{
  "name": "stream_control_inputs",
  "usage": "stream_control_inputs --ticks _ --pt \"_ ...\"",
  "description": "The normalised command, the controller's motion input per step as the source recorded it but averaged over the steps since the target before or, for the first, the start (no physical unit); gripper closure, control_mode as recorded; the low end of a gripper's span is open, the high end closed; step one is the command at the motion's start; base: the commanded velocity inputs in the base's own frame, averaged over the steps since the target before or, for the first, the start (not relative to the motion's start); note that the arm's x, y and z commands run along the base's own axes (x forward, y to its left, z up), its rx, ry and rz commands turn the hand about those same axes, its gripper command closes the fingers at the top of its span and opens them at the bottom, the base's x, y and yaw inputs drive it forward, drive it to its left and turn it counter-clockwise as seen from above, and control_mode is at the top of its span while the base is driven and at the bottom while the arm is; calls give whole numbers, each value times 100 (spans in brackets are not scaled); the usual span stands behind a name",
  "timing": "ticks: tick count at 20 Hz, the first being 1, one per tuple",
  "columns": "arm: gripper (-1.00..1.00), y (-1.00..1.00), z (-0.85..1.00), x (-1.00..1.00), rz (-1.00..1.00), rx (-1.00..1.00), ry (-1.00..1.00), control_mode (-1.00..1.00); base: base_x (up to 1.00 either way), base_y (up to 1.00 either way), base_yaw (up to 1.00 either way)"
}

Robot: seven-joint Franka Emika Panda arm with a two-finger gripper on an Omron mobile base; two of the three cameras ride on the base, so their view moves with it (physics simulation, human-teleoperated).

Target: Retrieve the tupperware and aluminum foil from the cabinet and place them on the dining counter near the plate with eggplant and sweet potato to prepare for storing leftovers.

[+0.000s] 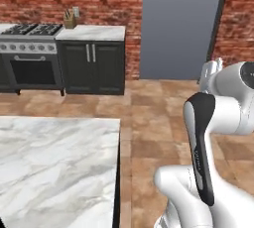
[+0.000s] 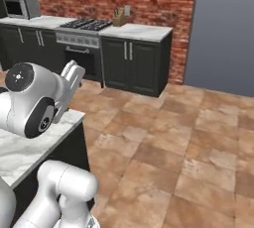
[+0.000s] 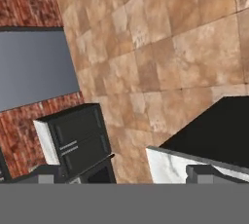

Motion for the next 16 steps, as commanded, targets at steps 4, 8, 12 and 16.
stream_control_inputs --ticks 4,8,12,16 --pt "-100 0 0 0 0 0 0 100 100 -51 43" --pt "-100 0 0 0 0 0 0 100 79 -100 -1" --pt "-100 0 0 0 0 0 0 100 78 -84 -27" --pt "-100 0 0 0 0 0 0 100 100 -9 -8"
